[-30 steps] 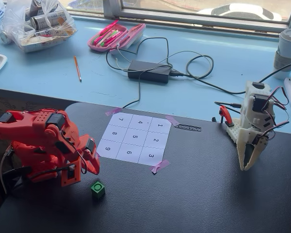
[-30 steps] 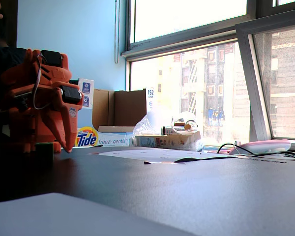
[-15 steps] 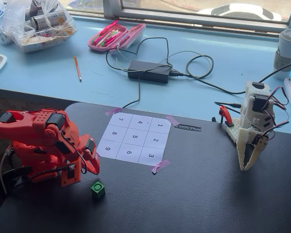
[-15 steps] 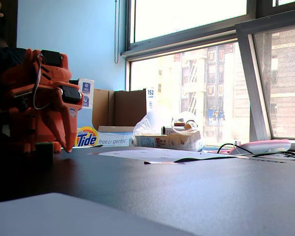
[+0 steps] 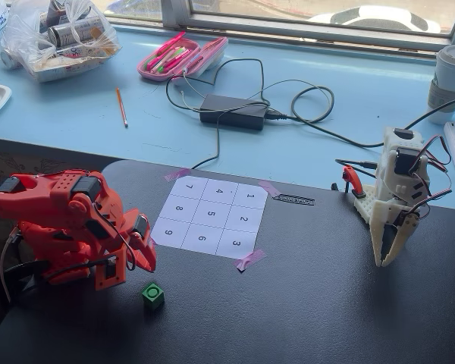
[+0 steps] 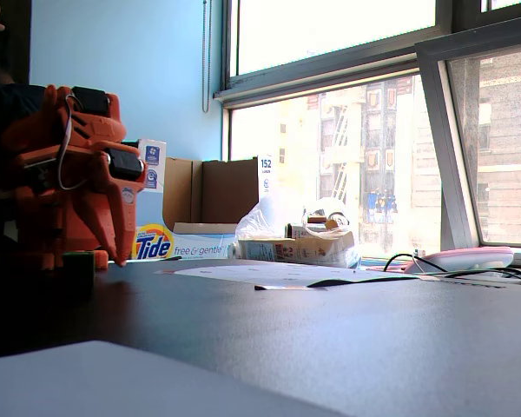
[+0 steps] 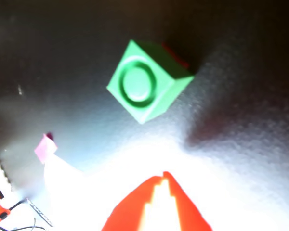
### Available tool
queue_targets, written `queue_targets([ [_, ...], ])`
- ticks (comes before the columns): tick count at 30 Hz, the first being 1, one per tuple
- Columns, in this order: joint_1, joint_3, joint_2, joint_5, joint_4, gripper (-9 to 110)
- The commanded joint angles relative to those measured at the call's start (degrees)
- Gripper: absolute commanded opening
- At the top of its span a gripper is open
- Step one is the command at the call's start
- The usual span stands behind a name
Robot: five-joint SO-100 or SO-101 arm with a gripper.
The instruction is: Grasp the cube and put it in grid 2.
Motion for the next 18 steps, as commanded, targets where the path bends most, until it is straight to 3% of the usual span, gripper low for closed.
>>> queue_targets([
  [1,0.3,-5.8,-5.7,0.5,-0.2,2],
  [13,5.3,-23.3,-25.5,2.1,2.1,31],
  [18,10.1,-29.0,-31.5,1.8,3.6,37],
])
